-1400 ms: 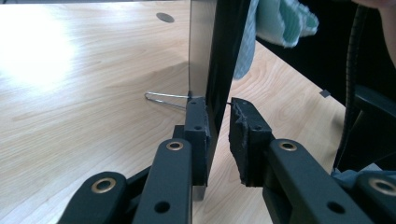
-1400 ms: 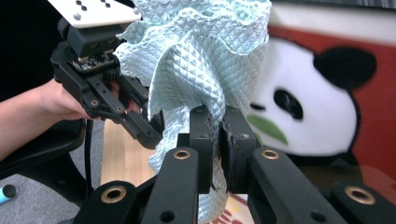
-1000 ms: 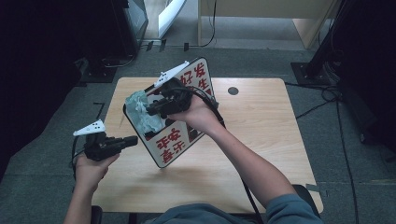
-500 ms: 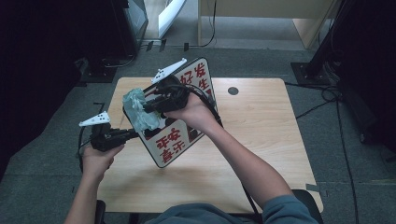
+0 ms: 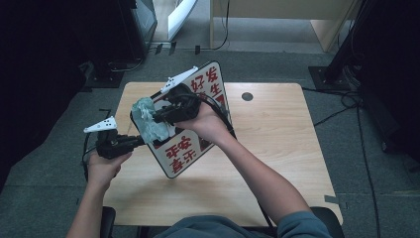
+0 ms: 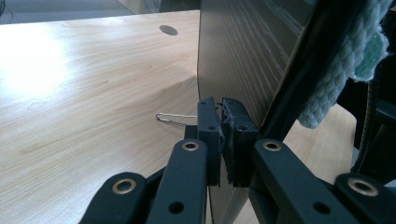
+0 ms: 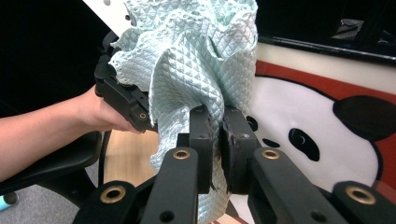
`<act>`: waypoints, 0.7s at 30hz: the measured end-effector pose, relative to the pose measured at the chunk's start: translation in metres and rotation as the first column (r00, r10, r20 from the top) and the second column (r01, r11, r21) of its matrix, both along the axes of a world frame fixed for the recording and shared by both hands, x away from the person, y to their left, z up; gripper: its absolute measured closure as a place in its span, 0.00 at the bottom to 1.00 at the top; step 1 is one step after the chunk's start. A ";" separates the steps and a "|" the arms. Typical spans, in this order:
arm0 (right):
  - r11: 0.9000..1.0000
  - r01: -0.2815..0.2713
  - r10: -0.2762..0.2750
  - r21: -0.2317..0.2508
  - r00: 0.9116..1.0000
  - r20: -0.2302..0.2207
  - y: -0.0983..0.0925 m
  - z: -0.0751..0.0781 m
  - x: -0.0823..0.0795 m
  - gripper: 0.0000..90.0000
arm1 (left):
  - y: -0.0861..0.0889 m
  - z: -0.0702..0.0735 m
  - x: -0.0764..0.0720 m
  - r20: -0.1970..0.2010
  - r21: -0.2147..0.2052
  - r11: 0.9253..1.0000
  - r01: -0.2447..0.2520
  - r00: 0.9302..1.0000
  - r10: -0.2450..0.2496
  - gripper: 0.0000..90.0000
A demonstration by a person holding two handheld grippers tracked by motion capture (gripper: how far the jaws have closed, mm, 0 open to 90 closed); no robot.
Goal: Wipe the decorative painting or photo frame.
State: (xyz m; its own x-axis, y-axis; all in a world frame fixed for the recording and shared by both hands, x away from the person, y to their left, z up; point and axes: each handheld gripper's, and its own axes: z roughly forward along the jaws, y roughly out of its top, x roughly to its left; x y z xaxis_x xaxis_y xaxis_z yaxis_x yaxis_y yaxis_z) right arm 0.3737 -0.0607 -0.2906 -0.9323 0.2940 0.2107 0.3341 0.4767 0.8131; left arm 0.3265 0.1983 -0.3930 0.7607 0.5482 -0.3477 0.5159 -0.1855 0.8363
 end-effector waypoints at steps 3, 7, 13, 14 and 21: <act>1.000 0.003 -0.003 -0.001 1.000 -0.005 0.000 -0.002 -0.001 0.94 | 0.000 0.000 0.000 0.000 -0.001 1.000 0.000 1.000 0.000 0.97; 1.000 -0.001 0.001 0.001 1.000 -0.008 -0.001 -0.007 -0.002 0.94 | 0.000 0.000 0.000 -0.002 -0.001 1.000 0.000 1.000 0.000 0.97; 1.000 -0.005 0.005 -0.002 1.000 -0.013 -0.003 -0.014 -0.003 0.94 | 0.000 0.000 -0.001 -0.004 0.000 1.000 0.003 1.000 -0.003 0.97; 1.000 -0.004 0.004 0.001 1.000 -0.014 -0.003 -0.015 -0.003 0.94 | 0.000 0.000 -0.001 -0.005 0.000 1.000 0.004 1.000 -0.004 0.97; 1.000 -0.007 0.007 -0.007 1.000 -0.020 -0.004 -0.022 -0.005 0.93 | -0.001 0.000 -0.001 -0.004 0.001 1.000 0.002 1.000 -0.002 0.97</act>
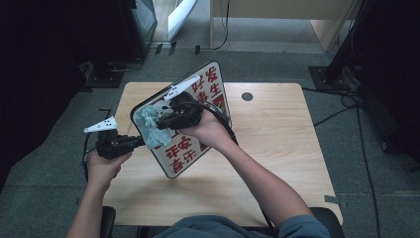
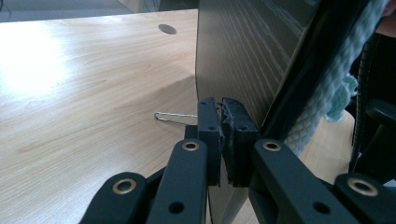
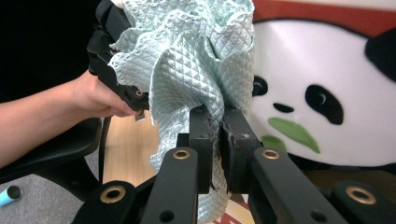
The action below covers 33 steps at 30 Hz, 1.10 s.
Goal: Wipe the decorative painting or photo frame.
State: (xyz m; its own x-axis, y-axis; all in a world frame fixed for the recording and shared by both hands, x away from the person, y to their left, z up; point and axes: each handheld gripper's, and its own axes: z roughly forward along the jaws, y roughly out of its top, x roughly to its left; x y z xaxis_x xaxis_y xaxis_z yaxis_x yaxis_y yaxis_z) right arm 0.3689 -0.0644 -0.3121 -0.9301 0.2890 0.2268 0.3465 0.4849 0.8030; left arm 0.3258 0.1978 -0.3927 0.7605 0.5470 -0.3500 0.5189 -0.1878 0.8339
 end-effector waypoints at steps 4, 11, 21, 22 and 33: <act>1.000 -0.002 0.002 -0.007 1.000 -0.002 -0.001 -0.005 -0.001 0.93 | 0.000 0.000 0.000 0.001 0.002 1.000 0.001 1.000 -0.001 0.97; 1.000 0.005 -0.005 -0.022 1.000 -0.001 -0.001 -0.014 -0.005 0.93 | 0.000 0.000 0.000 0.001 0.005 1.000 0.001 1.000 -0.001 0.97; 1.000 0.000 -0.001 -0.016 1.000 -0.026 -0.004 -0.030 -0.008 0.94 | 0.000 0.000 0.000 -0.012 0.001 1.000 0.000 1.000 0.000 0.97; 1.000 -0.002 0.001 -0.017 1.000 -0.026 -0.004 -0.032 -0.008 0.94 | 0.000 0.000 0.000 -0.012 0.001 1.000 -0.001 1.000 0.001 0.97; 1.000 -0.011 0.010 -0.018 0.999 -0.034 -0.006 -0.048 -0.011 0.93 | 0.000 0.001 0.000 -0.011 0.003 1.000 0.001 1.000 -0.001 0.97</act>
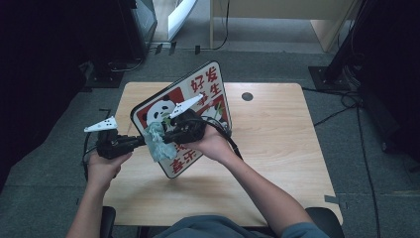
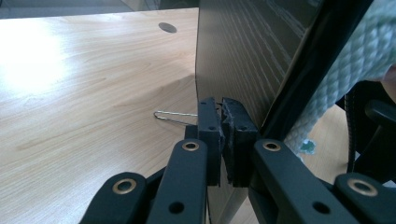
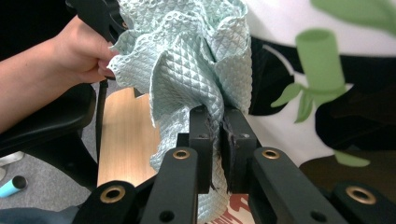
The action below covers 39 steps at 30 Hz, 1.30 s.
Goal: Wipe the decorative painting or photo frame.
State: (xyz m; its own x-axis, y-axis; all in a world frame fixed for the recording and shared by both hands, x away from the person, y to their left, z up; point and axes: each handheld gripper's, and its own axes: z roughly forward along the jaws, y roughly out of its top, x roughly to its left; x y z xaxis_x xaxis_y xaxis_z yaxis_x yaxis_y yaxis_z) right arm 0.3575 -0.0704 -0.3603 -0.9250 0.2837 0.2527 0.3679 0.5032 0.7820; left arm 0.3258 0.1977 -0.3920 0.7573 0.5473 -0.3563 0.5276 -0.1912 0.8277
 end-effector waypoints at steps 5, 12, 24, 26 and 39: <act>1.000 -0.001 0.001 0.001 1.000 -0.010 -0.001 -0.008 -0.002 0.93 | 0.000 0.000 0.000 0.000 0.000 1.000 0.001 1.000 -0.001 0.97; 1.000 0.000 0.000 -0.002 1.000 -0.027 -0.002 -0.018 -0.004 0.93 | 0.000 0.000 0.000 0.002 0.003 1.000 0.004 1.000 -0.004 0.97; 1.000 -0.003 0.003 -0.015 0.999 -0.040 -0.005 -0.038 -0.009 0.93 | 0.000 0.000 -0.001 0.003 0.002 1.000 0.005 1.000 -0.005 0.97; 1.000 -0.004 0.004 -0.017 0.999 -0.037 -0.005 -0.042 -0.010 0.93 | 0.000 0.000 -0.001 0.003 0.002 1.000 0.005 1.000 -0.005 0.97; 1.000 0.000 -0.002 -0.025 0.998 -0.059 -0.010 -0.068 -0.015 0.93 | 0.000 0.000 -0.001 0.001 -0.006 1.000 0.004 1.000 -0.004 0.97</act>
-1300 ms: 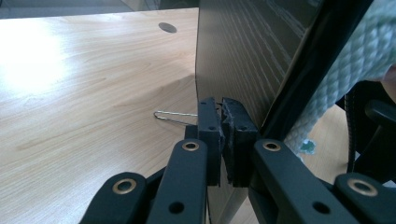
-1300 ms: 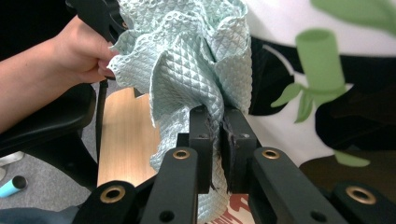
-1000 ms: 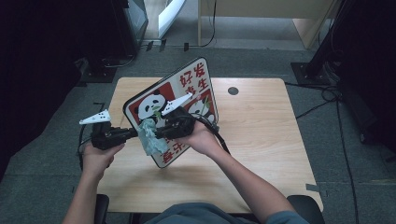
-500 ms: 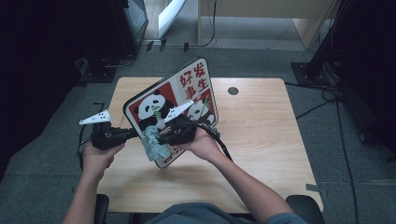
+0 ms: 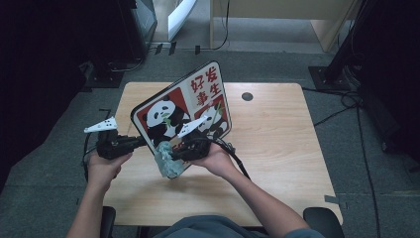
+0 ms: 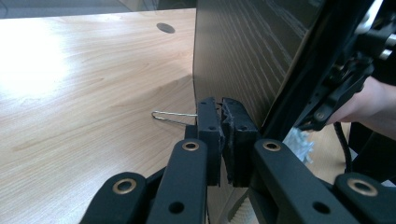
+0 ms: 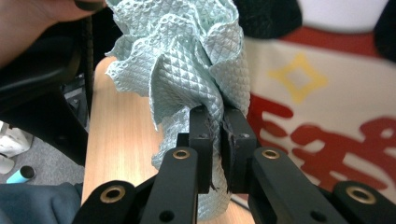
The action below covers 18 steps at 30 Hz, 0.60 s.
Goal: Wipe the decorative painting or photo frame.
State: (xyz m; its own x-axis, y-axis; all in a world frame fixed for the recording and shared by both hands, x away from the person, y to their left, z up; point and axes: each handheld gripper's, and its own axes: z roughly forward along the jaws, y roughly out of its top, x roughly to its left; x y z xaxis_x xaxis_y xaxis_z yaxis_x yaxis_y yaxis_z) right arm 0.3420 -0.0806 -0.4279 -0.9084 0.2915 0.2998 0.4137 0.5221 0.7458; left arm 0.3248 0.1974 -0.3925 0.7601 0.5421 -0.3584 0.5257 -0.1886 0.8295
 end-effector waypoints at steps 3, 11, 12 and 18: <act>1.000 0.004 -0.004 0.003 1.000 -0.005 -0.002 -0.007 -0.002 0.93 | 0.000 0.000 0.000 0.000 0.000 1.000 0.000 1.000 0.000 0.97; 1.000 0.006 -0.007 -0.019 1.000 -0.020 -0.004 -0.022 -0.004 0.93 | 0.000 0.000 0.000 0.002 -0.002 1.000 -0.002 1.000 0.002 0.97; 1.000 0.006 -0.006 -0.021 1.000 -0.022 -0.005 -0.024 -0.004 0.93 | 0.000 0.000 0.000 0.002 -0.003 1.000 -0.002 1.000 0.002 0.97; 0.999 0.004 -0.005 -0.037 0.999 -0.047 -0.006 -0.035 -0.005 0.94 | 0.000 0.000 0.000 0.000 -0.007 1.000 -0.001 1.000 0.001 0.97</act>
State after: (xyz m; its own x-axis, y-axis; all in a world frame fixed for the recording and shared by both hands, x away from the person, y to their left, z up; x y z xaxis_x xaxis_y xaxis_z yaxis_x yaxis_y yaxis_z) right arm 0.3367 -0.0868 -0.4627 -0.8922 0.3072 0.3310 0.4502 0.5469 0.7059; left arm 0.3243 0.1971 -0.3929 0.7596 0.5405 -0.3618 0.5257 -0.1827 0.8308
